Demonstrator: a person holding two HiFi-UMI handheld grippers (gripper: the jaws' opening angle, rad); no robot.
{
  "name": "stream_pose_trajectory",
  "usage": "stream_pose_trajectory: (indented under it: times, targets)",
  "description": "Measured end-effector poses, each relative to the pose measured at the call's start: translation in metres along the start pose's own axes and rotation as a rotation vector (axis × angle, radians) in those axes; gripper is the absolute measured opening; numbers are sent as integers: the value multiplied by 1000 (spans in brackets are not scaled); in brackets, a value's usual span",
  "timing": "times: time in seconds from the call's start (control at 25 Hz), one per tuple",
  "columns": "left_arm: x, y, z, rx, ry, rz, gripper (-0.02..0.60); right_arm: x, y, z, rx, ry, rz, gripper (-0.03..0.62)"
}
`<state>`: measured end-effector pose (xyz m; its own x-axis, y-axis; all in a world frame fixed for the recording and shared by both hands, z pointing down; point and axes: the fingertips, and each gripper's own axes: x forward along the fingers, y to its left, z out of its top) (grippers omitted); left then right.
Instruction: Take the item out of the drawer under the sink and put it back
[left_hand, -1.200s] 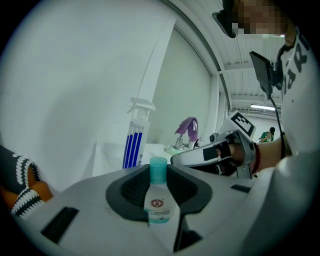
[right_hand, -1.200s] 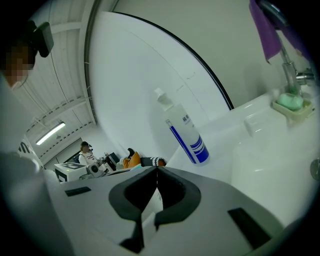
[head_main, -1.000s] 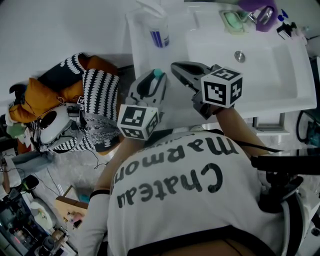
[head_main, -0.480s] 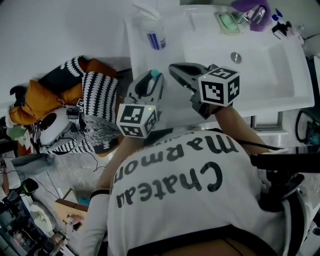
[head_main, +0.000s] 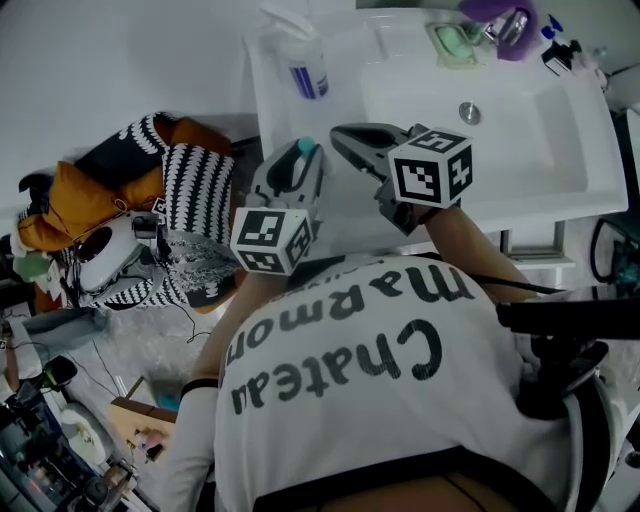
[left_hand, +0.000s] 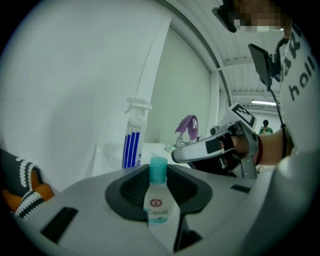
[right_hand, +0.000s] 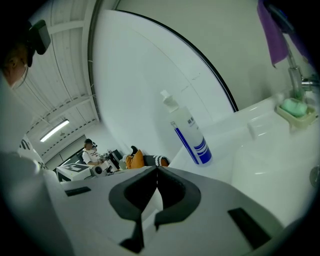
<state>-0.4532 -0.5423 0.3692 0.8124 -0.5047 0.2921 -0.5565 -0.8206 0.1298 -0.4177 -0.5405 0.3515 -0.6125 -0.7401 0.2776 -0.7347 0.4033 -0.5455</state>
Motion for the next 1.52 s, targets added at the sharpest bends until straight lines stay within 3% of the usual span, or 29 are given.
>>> stream_pose_trajectory:
  times: [0.16,0.4,1.12,1.52]
  targets:
    - [3,-5,-1,9,-4,-6,100,0,-4,-1,1,6,0,9]
    - [4,-11,-2,85,10,-2,100,1,-5,1,4,16,6,9]
    - [-9,-11,-6,27,38,27,100,-3,9,9,18,39,40,9]
    - [-10,-13,-9,87,79,6,101,-9,15,10,17,13,34,9]
